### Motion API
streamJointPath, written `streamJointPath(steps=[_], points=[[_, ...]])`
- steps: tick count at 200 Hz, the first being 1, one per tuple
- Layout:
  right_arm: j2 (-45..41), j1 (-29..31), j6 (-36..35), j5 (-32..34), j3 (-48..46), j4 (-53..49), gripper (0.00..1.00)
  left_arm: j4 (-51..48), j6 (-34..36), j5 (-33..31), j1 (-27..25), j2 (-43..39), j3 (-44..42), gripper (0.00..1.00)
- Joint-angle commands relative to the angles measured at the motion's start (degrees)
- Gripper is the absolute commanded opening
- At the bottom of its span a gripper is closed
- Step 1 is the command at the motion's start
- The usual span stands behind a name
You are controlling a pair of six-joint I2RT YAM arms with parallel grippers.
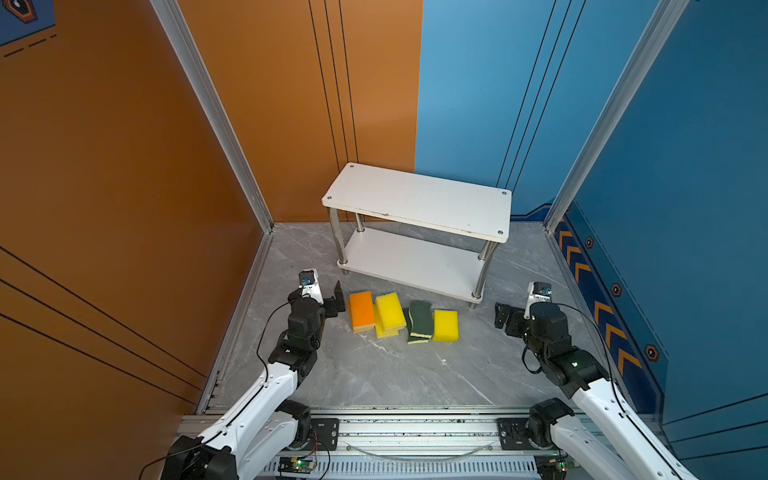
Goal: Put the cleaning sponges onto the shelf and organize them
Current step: 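Move right gripper over flat yellow sponge while left gripper hovers near orange sponge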
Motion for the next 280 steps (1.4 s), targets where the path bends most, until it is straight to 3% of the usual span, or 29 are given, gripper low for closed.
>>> streamJointPath(steps=[1, 71, 146, 220, 280], points=[[-1.0, 3.0, 4.8, 1.1, -1.5, -1.9, 1.00, -5.8, -6.1, 4.1, -0.6, 1.2, 2.5, 0.98], [1.3, 16.2, 14.9, 7.1, -0.7, -2.2, 1.00, -17.5, -8.7, 3.7, -0.9, 2.4, 8.4, 0.98], [15.0, 29.9, 23.3, 18.7, 7.0, -5.9, 1.00, -20.7, -9.4, 6.3, -0.9, 1.7, 8.5, 0.98], [32.1, 36.8, 31.2, 23.9, 14.4, -6.6, 0.99, -23.2, -9.7, 9.8, -0.1, 0.2, 7.8, 0.98], [41.2, 37.5, 33.0, 23.5, 20.1, -9.6, 0.99, -26.3, -13.0, 12.3, 0.9, -1.4, 9.3, 0.98]])
